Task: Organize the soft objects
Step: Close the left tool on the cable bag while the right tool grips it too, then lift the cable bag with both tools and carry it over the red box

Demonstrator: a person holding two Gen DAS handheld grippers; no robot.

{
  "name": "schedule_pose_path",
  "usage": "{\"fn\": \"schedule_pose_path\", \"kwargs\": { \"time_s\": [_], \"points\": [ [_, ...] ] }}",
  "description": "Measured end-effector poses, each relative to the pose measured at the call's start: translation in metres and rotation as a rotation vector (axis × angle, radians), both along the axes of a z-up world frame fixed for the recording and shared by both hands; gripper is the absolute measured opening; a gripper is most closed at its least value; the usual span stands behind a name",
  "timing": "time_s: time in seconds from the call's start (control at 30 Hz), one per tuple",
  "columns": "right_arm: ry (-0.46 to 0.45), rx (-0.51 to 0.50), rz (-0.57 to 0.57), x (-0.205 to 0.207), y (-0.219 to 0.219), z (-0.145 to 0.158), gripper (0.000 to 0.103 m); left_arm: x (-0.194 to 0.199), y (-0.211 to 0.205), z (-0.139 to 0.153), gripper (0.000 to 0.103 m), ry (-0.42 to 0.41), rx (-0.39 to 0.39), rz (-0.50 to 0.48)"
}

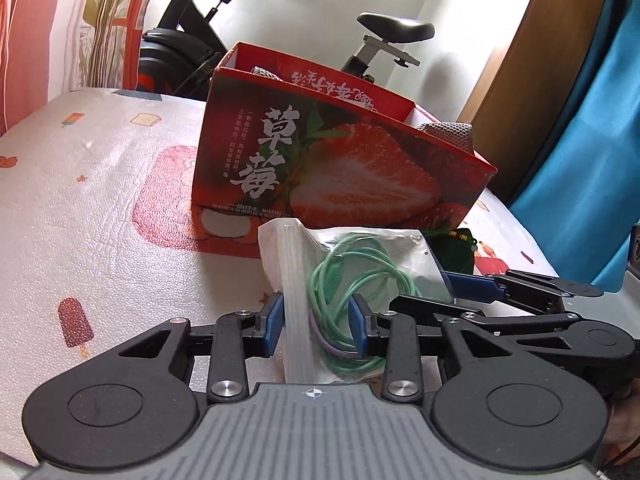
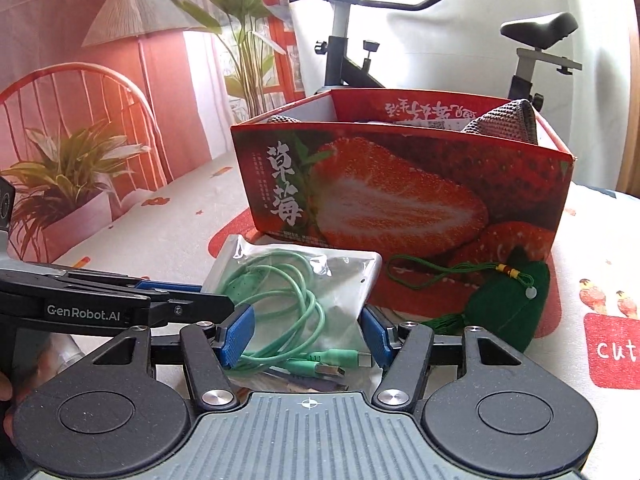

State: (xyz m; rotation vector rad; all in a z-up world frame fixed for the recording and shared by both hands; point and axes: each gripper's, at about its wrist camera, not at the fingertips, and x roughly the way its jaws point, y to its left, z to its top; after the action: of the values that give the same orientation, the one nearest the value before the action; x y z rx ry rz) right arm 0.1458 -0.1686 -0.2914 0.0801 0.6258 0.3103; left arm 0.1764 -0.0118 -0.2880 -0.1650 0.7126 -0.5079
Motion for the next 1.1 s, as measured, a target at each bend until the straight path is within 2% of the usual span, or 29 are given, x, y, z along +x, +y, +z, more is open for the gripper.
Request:
{"fn": "schedule_pose_path", "kwargs": {
  "time_s": [0.23,1.1],
  "points": [
    [-0.02,-0.003,-0.001,0.002,-0.001,0.004,0.057,0.003,0.001,0.011,0.037,-0.034,-0.005,-0.001],
    [-0.155,-0.019,-0.026,0.024,-0.011,0.059,0.057,0.024,-0.016,0.068,0.037,-0.164,-0.008,-0.007]
  ]
}}
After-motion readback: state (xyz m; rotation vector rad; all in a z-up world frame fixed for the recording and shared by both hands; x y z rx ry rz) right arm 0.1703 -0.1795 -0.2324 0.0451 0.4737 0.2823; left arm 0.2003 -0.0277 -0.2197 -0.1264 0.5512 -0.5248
